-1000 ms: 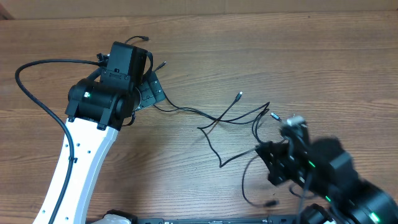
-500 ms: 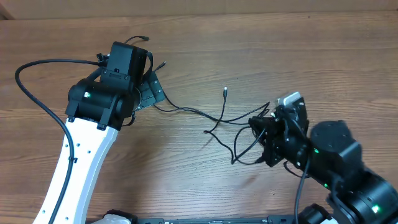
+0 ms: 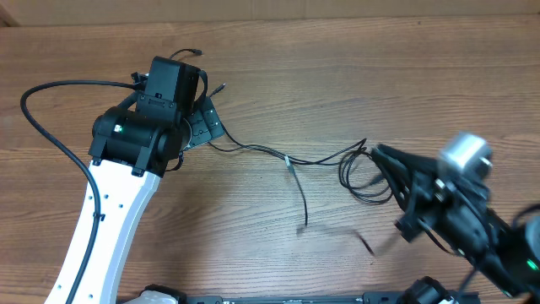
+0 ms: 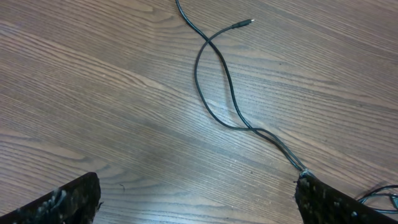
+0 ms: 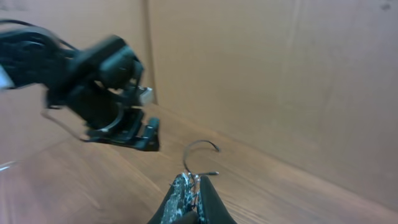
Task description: Untangle cables
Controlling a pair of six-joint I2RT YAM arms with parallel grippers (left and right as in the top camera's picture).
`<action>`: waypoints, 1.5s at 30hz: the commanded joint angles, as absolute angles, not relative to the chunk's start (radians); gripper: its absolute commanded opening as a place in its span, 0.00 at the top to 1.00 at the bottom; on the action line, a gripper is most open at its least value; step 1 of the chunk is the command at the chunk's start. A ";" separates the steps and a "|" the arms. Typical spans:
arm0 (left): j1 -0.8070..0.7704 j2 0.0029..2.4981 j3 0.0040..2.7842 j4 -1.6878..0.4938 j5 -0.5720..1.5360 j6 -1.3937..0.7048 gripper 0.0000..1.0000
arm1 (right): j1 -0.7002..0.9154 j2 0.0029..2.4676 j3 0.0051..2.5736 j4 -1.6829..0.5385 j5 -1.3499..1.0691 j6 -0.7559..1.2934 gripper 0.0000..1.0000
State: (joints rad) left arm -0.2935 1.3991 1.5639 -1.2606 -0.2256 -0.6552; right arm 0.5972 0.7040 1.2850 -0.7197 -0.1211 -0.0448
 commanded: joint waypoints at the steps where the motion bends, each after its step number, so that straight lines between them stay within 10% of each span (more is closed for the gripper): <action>1: -0.287 1.386 1.572 -1.260 -0.243 -0.651 0.00 | 0.600 0.725 1.268 -0.756 -0.237 -0.058 0.96; 26: -0.287 1.386 1.572 -1.260 -0.243 -0.651 0.00 | 0.397 1.255 1.516 -0.517 -0.096 0.045 0.96; 45: -0.287 1.386 1.572 -1.260 -0.243 -0.651 0.00 | 0.364 1.349 1.642 -1.211 -0.484 0.037 0.96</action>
State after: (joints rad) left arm -0.2935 1.3991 1.5639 -1.2606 -0.2256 -0.6552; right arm 0.3386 1.3460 1.6398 -1.1843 -0.3965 0.0368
